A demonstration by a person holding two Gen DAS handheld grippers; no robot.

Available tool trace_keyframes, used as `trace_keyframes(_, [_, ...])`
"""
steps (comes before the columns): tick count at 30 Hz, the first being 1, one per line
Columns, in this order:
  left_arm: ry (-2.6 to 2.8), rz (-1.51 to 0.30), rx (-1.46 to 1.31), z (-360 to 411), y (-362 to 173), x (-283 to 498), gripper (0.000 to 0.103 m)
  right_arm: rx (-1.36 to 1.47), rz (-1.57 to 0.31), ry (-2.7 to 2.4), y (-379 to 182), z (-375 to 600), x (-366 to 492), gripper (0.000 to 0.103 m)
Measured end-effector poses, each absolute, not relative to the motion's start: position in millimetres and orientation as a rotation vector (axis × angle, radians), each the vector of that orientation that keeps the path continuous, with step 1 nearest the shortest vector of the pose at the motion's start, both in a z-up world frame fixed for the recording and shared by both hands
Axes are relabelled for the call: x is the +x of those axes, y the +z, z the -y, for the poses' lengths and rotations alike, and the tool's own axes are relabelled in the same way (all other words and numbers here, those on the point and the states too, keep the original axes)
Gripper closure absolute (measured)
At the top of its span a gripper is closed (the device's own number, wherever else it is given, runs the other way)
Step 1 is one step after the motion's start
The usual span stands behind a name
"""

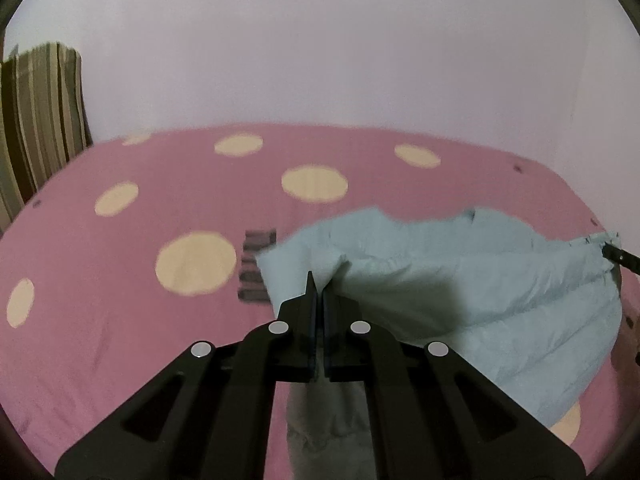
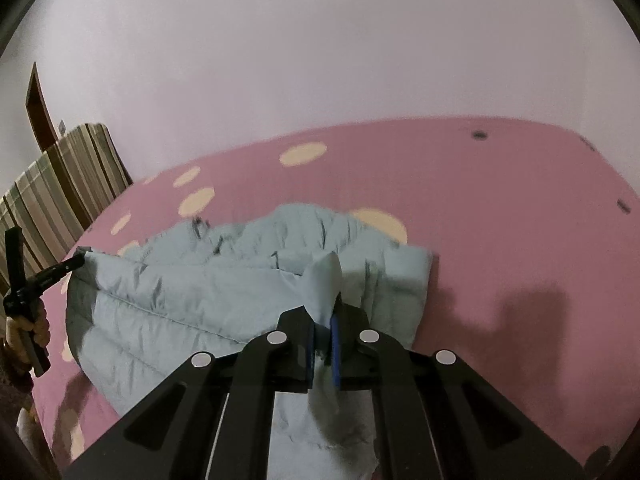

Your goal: Fold large clothes

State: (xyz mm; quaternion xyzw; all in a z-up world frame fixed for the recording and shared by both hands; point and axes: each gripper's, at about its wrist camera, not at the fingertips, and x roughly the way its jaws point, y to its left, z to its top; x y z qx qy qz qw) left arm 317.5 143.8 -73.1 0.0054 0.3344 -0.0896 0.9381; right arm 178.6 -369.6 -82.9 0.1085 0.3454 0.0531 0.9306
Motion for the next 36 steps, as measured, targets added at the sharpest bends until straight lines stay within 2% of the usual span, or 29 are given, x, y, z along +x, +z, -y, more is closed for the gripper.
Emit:
trace_keyframes(6, [-0.134, -0.633, 0.026, -131.1, -44.5, 355.0, 0.101, 0.223, -0.648, 0.063, -53.7, 375.7, 213.1, 0.098])
trace_keyframes(10, [-0.093, -0.646, 0.023, -121.7, -44.8, 396.6, 0.101, 0.256, -0.662, 0.028, -56.4, 380.0, 254.7, 0.098])
trace_keyframes(18, [-0.006, -0.777, 0.091, -107.7, -108.8, 457.3, 0.101, 0.256, -0.805, -0.037, -113.2, 376.4, 331.8, 0.098])
trace_keyframes(25, [0.05, -0.871, 0.104, -113.7, -166.7, 472.4, 0.101, 0.261, -0.915, -0.07, -164.9, 373.7, 354.3, 0.098])
trace_keyframes(29, [0.066, -0.883, 0.11, -111.3, -180.2, 474.4, 0.101, 0.264, -0.94, -0.083, -185.1, 372.7, 356.7, 0.097])
trace_keyframes(34, [0.068, -0.905, 0.119, -109.6, -186.9, 478.8, 0.101, 0.259, -0.929, -0.091, -185.0, 370.9, 354.8, 0.096])
trace_keyframes(36, [0.072, -0.899, 0.116, -110.6, -179.6, 475.5, 0.096, 0.256, -0.93, -0.091, -182.7, 368.1, 357.8, 0.095])
